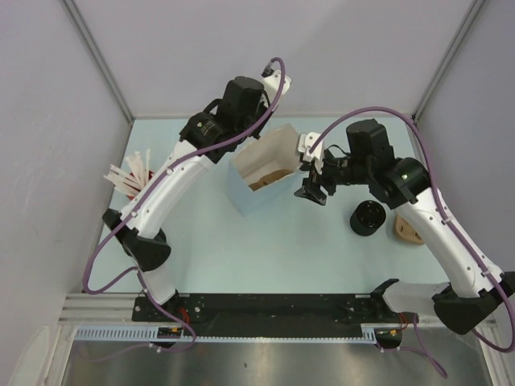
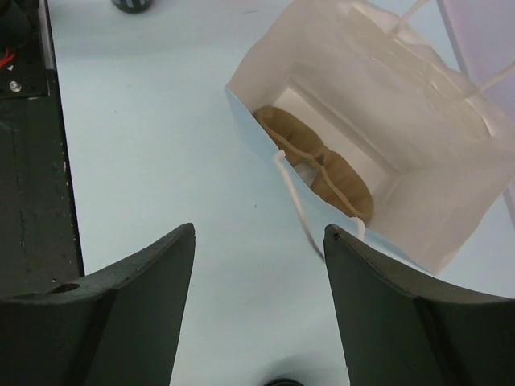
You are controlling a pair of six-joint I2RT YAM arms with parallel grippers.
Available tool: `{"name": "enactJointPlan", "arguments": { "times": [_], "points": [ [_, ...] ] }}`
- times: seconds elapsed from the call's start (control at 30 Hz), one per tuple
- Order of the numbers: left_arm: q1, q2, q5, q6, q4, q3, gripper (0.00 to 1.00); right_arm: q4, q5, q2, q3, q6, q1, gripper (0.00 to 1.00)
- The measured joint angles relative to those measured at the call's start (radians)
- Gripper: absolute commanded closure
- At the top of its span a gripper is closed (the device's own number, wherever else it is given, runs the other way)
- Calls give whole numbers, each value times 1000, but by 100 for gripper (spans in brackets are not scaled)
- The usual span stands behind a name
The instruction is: Pack the takeout coffee
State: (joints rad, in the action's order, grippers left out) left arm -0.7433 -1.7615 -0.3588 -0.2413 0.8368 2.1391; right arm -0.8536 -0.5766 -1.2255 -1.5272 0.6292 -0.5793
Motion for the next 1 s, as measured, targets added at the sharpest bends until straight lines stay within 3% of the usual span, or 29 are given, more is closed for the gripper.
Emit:
{"name": "enactJointPlan", "arguments": {
  "times": [0.1, 0.2, 0.3, 0.33, 0.4, 1.0],
  "points": [
    [0, 0, 0, -3, 0, -1, 100, 19, 20, -14, 19, -1, -6, 31],
    [0, 0, 0, -4, 0, -5, 100, 48, 50, -30, 23, -4, -11, 42],
    [0, 0, 0, -4, 1, -8, 100, 77, 77, -44, 23, -2, -18, 73],
    [0, 0, 0, -4, 1, -10, 100, 82, 87, -48, 23, -2, -21, 89],
    [0, 0, 0, -5, 1, -10, 100, 89, 99, -54, 22, 0, -24, 100],
    [39, 62, 63, -82, -79, -20, 100, 132, 145, -72, -219, -118, 26, 100]
  ]
}}
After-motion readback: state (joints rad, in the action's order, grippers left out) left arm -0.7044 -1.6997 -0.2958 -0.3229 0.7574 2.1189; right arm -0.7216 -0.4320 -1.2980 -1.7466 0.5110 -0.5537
